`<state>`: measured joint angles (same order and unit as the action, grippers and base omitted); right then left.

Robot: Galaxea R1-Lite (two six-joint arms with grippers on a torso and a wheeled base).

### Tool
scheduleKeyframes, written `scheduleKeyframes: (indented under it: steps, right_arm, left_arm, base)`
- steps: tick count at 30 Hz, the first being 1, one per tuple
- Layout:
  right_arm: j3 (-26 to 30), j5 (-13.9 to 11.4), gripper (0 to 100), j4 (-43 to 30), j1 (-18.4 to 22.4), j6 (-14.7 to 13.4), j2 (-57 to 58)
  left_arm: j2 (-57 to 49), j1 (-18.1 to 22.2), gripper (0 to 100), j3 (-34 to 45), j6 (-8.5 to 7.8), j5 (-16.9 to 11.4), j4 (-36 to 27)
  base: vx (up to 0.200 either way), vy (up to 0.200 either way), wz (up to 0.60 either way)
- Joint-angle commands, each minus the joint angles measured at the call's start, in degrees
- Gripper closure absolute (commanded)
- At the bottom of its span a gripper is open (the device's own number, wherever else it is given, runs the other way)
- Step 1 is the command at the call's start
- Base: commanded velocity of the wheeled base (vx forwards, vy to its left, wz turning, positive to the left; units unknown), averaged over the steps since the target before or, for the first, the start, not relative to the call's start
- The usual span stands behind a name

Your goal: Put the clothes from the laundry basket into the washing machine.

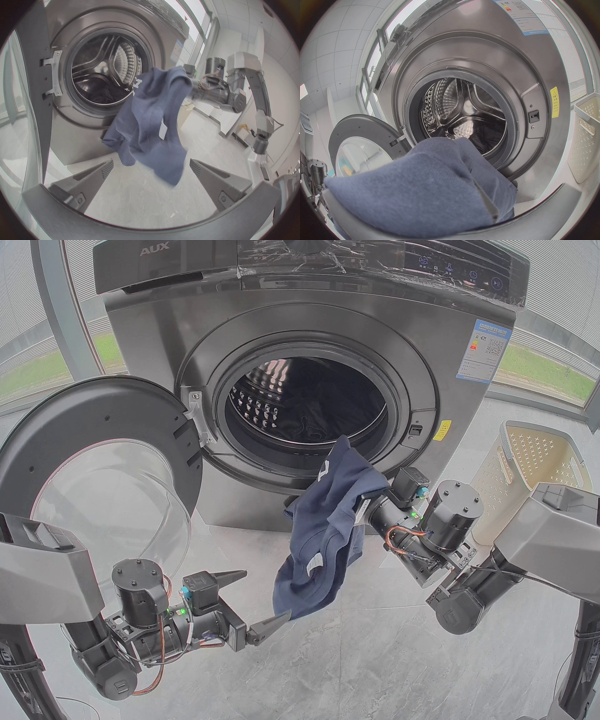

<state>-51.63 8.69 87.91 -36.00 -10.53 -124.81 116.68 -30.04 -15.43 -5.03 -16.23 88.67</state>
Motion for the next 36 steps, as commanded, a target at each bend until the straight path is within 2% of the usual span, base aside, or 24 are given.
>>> scheduleKeyframes:
  steps: [1, 5, 12, 16, 18, 24, 30, 36]
  right_arm:
    - [-0.6, 0.0, 100, -0.1, 0.4, 0.0, -0.3]
    - [-1.1, 0.0, 100, -0.1, 0.4, 0.0, -0.3]
    - [-0.6, 0.0, 100, 0.0, -1.1, 0.2, -0.5]
    - [-0.7, 0.0, 100, -0.3, -1.4, 0.4, -0.7]
    - [-0.7, 0.0, 100, -0.2, -1.5, 0.4, -1.1]
    - [-0.8, 0.0, 100, -0.2, -2.1, 0.4, -1.2]
    - [-0.8, 0.0, 100, -0.2, -2.3, 0.4, -1.2]
    - [0.0, 0.0, 100, 0.0, -3.3, 0.4, -1.0]
  left_arm:
    - [0.7, -0.1, 0, 3.0, -1.56, -1.4, 0.0]
    - [1.1, -0.4, 0, 3.7, -1.73, -1.9, 0.0]
    - [1.0, -0.8, 0, -3.3, -0.85, -1.4, 0.1]
    - [1.8, -2.5, 0, -8.4, 1.52, -1.3, 0.0]
    - [3.8, -4.0, 0, -11.4, 1.96, -1.1, 0.1]
    - [10.2, -4.6, 0, -20.3, 1.96, -0.8, 0.1]
    - [14.9, -4.6, 0, -25.9, 2.13, -0.8, 0.1]
    - [18.8, -4.2, 0, -32.4, 2.13, 0.4, 0.0]
  base:
    - [0.0, 0.0, 0.0]
    - [0.0, 0.0, 0.0]
    - [0.0, 0.0, 0.0]
    - [0.0, 0.0, 0.0]
    - [0.0, 0.0, 0.0]
    - [0.0, 0.0, 0.0]
    - [0.0, 0.0, 0.0]
    - [0.0, 0.0, 0.0]
